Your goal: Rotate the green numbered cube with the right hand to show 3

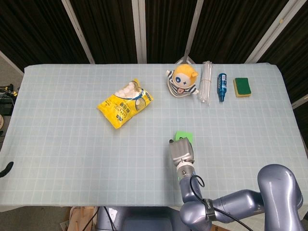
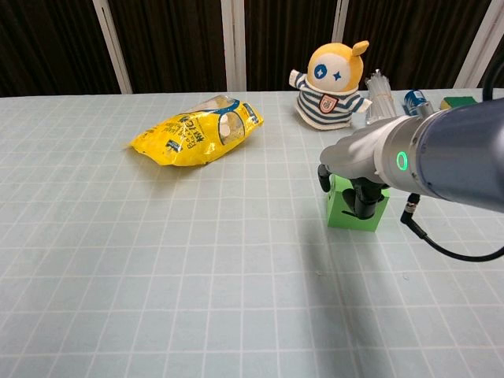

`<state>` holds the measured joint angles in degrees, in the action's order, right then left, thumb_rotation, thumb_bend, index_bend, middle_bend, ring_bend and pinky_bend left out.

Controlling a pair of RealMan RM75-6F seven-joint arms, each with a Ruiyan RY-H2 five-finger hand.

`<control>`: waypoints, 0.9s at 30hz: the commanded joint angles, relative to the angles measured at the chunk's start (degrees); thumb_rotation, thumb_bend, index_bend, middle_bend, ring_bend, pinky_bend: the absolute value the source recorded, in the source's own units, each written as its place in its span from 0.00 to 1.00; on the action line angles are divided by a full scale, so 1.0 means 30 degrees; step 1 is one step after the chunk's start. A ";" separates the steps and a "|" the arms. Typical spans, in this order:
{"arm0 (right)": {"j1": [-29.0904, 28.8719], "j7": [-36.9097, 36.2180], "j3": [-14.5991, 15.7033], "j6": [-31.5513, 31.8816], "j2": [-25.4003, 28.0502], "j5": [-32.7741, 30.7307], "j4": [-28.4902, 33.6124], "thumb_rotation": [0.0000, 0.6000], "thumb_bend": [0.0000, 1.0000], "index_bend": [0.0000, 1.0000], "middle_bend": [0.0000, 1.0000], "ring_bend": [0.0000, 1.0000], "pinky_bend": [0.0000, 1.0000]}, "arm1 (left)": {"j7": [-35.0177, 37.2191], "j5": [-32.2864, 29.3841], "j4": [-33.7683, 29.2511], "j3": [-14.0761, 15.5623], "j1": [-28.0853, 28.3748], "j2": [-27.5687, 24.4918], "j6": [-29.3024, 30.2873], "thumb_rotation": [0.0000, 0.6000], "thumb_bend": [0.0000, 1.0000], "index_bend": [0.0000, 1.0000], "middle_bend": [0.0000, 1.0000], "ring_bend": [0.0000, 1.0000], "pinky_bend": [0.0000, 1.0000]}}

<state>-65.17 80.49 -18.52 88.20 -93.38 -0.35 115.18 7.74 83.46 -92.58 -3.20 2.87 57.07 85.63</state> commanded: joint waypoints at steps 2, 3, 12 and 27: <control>0.0035 -0.0129 0.0115 0.0089 0.0227 -0.0079 0.0275 1.00 0.78 0.20 0.89 0.89 0.76 | -0.0060 -0.0023 -0.0033 -0.0007 -0.0005 0.0004 0.0002 1.00 0.36 0.06 0.01 0.00 0.00; 0.0065 -0.0178 0.0156 0.0096 0.0308 -0.0124 0.0358 1.00 0.78 0.20 0.89 0.89 0.76 | -0.0091 -0.0027 -0.0040 -0.0010 -0.0005 0.0011 0.0006 1.00 0.36 0.06 0.01 0.00 0.00; 0.0453 -0.0731 0.0705 -0.0053 0.1134 -0.0197 0.1119 1.00 0.78 0.20 0.89 0.89 0.76 | -0.0424 0.0002 -0.0186 0.0010 -0.0041 0.0073 0.0087 1.00 0.36 0.06 0.01 0.00 0.00; 0.1457 -0.2236 0.2058 -0.0810 0.2994 0.0630 0.2724 1.00 0.78 0.20 0.89 0.89 0.76 | -0.0442 -0.0166 -0.0327 -0.0028 -0.0131 0.0022 0.0127 1.00 0.36 0.06 0.01 0.00 0.00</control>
<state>-61.05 74.07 -12.72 85.92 -84.74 1.18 122.97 6.41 82.96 -93.56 -3.28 2.48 57.14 86.01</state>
